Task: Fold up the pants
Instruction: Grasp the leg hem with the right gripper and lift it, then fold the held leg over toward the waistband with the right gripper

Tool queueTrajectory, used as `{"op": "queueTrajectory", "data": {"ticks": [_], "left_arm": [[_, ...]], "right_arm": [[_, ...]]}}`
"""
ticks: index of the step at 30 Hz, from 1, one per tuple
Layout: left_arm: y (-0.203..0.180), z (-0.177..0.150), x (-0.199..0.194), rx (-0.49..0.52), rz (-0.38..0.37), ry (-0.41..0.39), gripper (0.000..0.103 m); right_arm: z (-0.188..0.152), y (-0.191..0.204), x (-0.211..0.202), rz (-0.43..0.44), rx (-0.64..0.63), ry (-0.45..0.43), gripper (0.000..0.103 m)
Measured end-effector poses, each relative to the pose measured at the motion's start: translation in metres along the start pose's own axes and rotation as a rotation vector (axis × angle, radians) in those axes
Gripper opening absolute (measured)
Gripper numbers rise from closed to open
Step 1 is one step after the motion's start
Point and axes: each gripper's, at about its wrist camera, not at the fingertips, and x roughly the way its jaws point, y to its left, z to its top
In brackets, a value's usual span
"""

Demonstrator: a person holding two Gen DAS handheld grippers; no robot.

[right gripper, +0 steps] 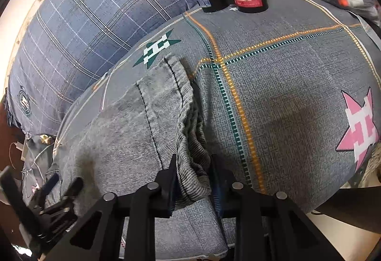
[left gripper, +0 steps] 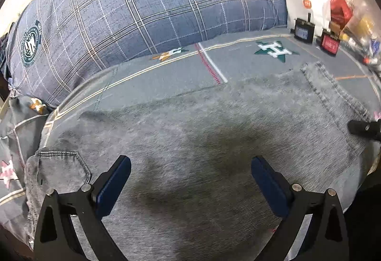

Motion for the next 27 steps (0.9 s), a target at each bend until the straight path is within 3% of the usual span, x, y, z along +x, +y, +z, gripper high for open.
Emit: {"op": "queueTrajectory", "data": {"ticks": [2,3,9,13,15,18,21,23,26,27], "left_arm": [[-0.01,-0.006,0.026,0.063,0.015,0.1,0.103],[-0.006,-0.007,0.025,0.035,0.0,0.047,0.103],[0.005,-0.003,0.031,-0.01,-0.058,0.093,0.103],[0.023,-0.002,0.027,-0.09,-0.125,0.104,0.101],[0.056,-0.009,0.007,-0.191,-0.15,0.049,0.101],[0.112,-0.03,-0.019,-0.336,-0.13,-0.008,0.101],[0.174,-0.06,-0.041,-0.472,-0.039,-0.043,0.101],[0.206,-0.08,-0.051,-0.546,0.014,-0.049,0.101],[0.239,-0.101,-0.059,-0.624,0.081,-0.03,0.101],[0.245,-0.103,-0.061,-0.635,0.09,-0.03,0.101]], "right_arm": [[0.001,0.003,-0.001,-0.002,-0.008,0.0,0.023],[0.002,0.007,-0.002,0.002,-0.013,-0.003,0.022],[0.009,0.056,-0.038,0.023,-0.115,-0.084,0.021],[0.005,0.121,-0.06,0.069,-0.242,-0.147,0.021],[-0.008,0.163,-0.068,0.119,-0.335,-0.172,0.021],[-0.032,0.211,-0.066,0.177,-0.444,-0.176,0.021],[-0.066,0.251,-0.044,0.254,-0.532,-0.124,0.021],[-0.09,0.263,-0.019,0.286,-0.55,-0.065,0.026],[-0.125,0.271,0.055,0.301,-0.566,0.13,0.074],[-0.13,0.27,0.068,0.301,-0.557,0.167,0.075]]}}
